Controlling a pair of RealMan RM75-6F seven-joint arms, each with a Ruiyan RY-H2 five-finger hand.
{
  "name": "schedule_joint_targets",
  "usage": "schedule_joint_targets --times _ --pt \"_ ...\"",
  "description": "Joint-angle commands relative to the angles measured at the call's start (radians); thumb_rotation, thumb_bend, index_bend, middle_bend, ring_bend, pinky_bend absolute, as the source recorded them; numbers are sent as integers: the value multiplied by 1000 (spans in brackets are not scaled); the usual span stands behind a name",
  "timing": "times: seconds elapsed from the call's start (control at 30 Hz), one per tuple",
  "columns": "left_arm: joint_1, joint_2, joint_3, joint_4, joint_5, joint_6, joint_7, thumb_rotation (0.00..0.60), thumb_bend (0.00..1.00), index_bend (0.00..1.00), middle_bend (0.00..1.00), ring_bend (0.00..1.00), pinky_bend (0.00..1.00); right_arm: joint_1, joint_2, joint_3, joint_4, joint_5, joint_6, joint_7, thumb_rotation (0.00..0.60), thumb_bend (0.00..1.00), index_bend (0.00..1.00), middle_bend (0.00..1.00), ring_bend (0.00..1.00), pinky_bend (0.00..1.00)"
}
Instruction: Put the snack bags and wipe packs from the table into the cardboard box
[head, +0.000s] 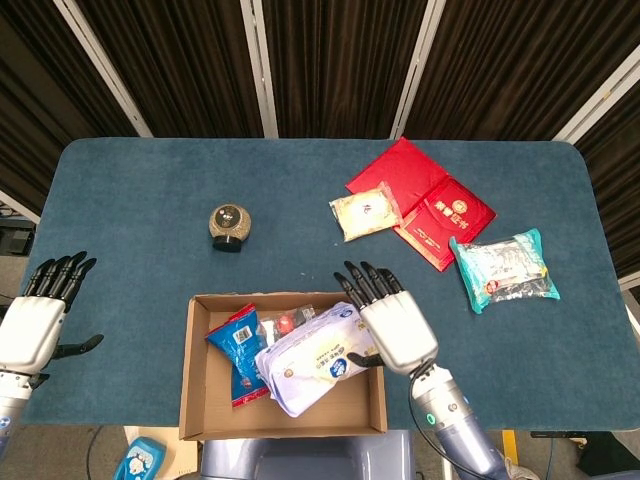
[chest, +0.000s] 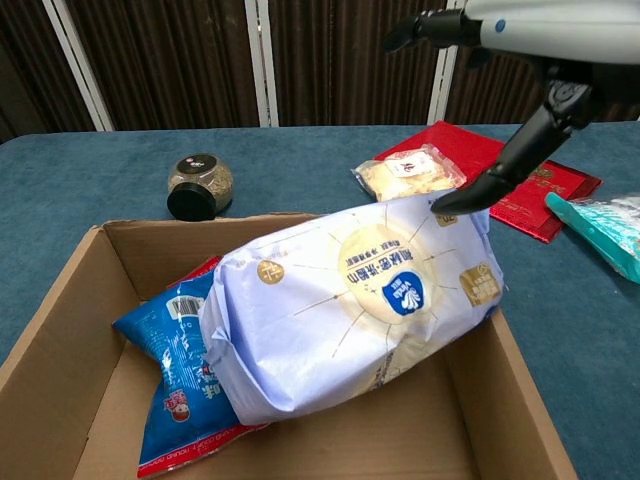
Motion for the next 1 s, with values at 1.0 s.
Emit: schedule_joint_targets --times 1.0 --pt "-10 -23 -12 18 -37 -35 29 600 0 0 0 0 0 60 257 -3 805 365 -584 426 600 30 0 0 0 112"
